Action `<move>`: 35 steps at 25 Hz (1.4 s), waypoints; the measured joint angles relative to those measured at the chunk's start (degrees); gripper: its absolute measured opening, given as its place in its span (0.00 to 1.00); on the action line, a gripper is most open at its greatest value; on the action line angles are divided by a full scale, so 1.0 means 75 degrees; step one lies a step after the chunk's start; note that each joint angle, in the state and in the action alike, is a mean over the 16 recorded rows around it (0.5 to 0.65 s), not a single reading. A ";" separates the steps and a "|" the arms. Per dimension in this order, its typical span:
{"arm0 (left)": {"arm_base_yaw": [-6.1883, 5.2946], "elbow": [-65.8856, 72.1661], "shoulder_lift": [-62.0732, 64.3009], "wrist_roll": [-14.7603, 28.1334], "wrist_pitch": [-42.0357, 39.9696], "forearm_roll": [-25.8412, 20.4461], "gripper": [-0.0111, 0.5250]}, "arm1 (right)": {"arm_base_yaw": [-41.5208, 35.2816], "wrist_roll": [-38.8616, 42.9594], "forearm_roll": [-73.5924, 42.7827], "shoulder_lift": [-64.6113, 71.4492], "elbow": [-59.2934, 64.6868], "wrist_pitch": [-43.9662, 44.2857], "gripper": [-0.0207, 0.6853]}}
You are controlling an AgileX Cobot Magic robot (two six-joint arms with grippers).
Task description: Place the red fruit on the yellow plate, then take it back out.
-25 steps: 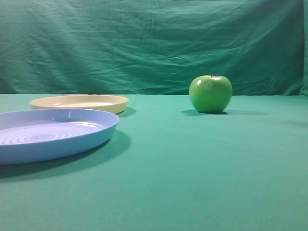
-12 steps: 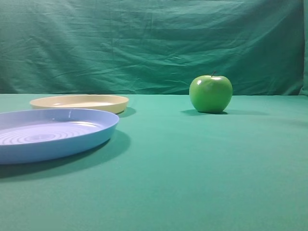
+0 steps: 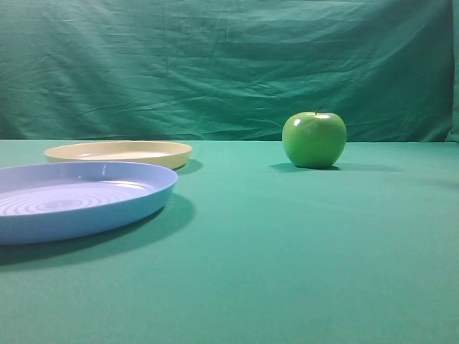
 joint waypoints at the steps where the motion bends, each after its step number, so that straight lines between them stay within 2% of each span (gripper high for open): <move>1: 0.0000 0.0000 0.0000 0.0000 0.0000 0.0000 0.02 | 0.0000 0.0000 0.0001 -0.0034 -0.0081 0.0121 0.77; 4: 0.0000 0.0000 0.0000 0.0000 0.0000 0.0000 0.02 | 0.0000 0.0000 0.0004 -0.0203 -0.0380 0.0584 0.85; 7: 0.0000 0.0000 0.0000 0.0000 0.0000 0.0000 0.02 | 0.0000 0.0006 0.0007 -0.0473 -0.0753 0.1191 0.84; 10: 0.0000 0.0000 0.0000 0.0000 0.0000 0.0000 0.02 | 0.0000 0.0028 0.0007 -0.0863 -0.1141 0.1872 0.75; 18: 0.0000 0.0000 0.0000 0.0004 0.0000 0.0000 0.02 | 0.0000 0.0223 0.0017 -0.2503 -0.1836 0.3392 0.32; 23: 0.0000 0.0000 0.0000 0.0008 0.0000 0.0000 0.02 | 0.0000 0.0384 0.0063 -0.3936 -0.1973 0.3936 0.12; 27: 0.0000 0.0000 0.0000 0.0012 0.0000 0.0000 0.02 | 0.0000 0.0487 0.0064 -0.5176 -0.1982 0.4167 0.04; 35: 0.0000 0.0000 0.0000 0.0015 0.0000 0.0000 0.02 | -0.0013 0.0608 -0.0328 -0.7346 -0.1965 0.4385 0.03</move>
